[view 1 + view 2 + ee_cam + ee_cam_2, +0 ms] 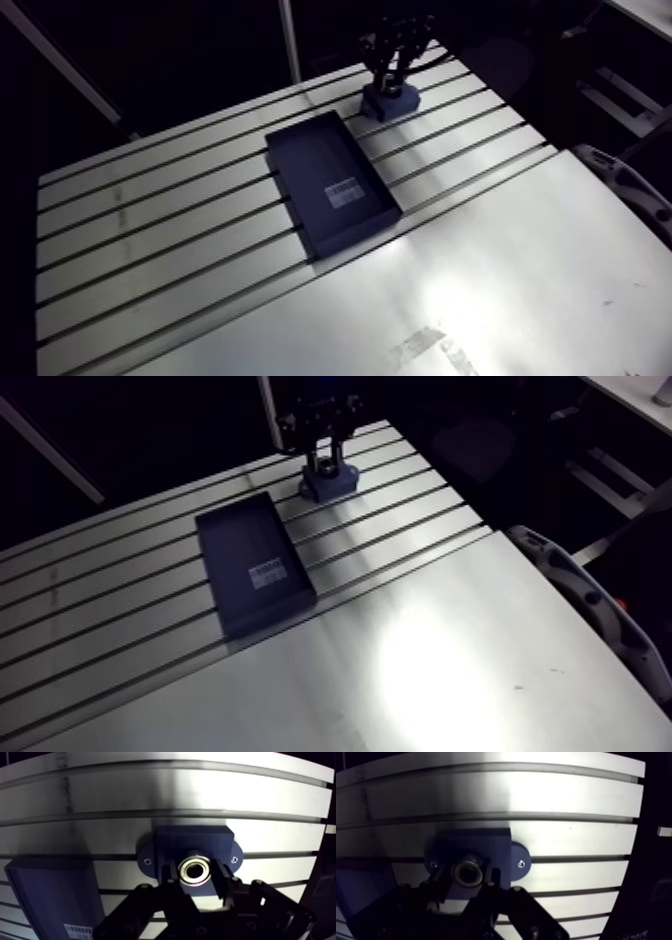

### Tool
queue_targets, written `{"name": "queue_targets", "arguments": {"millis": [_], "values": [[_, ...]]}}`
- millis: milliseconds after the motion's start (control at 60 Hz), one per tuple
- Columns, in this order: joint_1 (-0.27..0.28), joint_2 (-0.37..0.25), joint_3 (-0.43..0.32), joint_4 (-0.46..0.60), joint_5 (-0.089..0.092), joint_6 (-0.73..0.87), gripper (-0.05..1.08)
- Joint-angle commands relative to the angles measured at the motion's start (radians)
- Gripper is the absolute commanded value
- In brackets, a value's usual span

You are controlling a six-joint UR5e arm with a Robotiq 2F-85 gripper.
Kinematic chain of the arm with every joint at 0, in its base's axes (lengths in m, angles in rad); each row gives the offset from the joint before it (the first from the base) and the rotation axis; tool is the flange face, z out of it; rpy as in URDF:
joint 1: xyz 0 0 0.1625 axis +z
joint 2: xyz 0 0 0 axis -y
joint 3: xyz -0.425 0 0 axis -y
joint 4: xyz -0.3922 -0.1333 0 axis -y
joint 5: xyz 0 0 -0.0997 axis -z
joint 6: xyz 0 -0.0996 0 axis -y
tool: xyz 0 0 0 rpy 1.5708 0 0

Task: Pick up the bearing and press it into the housing until flush.

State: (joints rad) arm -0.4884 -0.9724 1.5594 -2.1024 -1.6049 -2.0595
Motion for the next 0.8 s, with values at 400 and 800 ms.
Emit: {"name": "queue_targets", "arguments": {"millis": [400, 800], "values": [[0.000, -0.002, 0.006, 0.000, -0.003, -0.003, 1.08], [-0.001, -0.002, 0.009, 0.000, -0.003, -0.012, 1.08]]}}
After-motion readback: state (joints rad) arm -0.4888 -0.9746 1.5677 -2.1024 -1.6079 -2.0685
